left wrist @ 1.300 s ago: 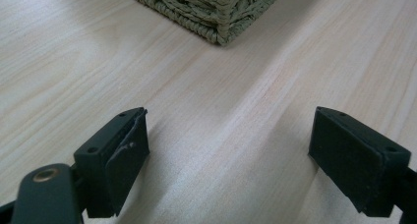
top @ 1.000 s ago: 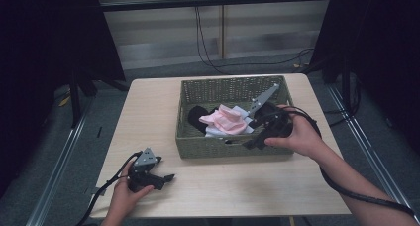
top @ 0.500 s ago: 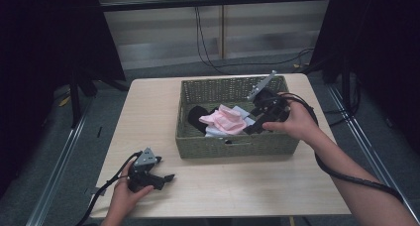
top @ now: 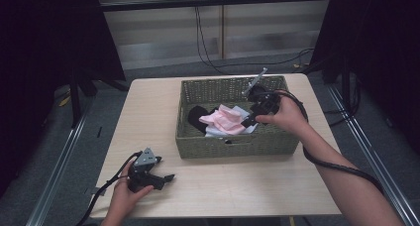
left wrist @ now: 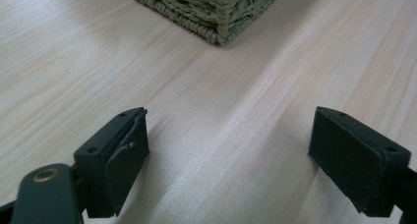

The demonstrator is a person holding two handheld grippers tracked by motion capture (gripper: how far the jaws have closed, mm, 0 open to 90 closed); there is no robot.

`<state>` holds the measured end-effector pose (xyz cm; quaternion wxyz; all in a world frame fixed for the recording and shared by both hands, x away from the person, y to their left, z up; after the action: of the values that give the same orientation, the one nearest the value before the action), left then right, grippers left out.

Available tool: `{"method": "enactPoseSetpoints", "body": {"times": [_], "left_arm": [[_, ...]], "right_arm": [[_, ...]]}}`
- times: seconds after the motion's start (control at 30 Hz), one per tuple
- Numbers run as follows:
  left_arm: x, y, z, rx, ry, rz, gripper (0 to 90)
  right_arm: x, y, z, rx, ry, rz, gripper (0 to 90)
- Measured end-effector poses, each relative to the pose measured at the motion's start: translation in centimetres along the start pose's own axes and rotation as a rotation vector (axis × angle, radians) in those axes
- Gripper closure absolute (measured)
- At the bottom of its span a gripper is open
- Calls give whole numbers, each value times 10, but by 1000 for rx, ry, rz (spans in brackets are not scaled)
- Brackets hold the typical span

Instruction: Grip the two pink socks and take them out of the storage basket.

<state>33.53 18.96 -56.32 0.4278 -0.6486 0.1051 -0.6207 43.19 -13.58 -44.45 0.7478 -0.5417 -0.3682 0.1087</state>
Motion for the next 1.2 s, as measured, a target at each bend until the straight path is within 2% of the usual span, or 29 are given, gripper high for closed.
{"method": "enactPoseSetpoints", "body": {"times": [0.4,0.53,0.57,0.9,1.03,1.2], "left_arm": [[0,0,0,-5,-1,-1,145],[0,0,0,-5,0,-1,145],[0,0,0,-5,1,-2,145],[0,0,-1,-6,1,-4,145],[0,0,-1,-7,1,-4,145],[0,0,-1,-7,2,-2,145]], "right_arm": [[21,34,-7,-38,-38,36,259],[23,39,-7,-33,-27,40,260],[25,44,-8,-34,-41,40,267],[32,57,-8,-45,-61,50,292],[36,65,-6,-43,-85,60,348],[37,73,-8,-54,-85,81,379]]}}
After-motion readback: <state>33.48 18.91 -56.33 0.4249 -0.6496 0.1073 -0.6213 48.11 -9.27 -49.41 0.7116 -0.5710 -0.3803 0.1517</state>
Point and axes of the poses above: each handheld gripper's, and its own axes: y roughly forward along the jaws, x roughly out of its top, z roughly to its left, the point moved 8 cm from there along y, roughly forward along the jaws, and after that the axes turned 12 degrees about y, right-handed, at the moved point
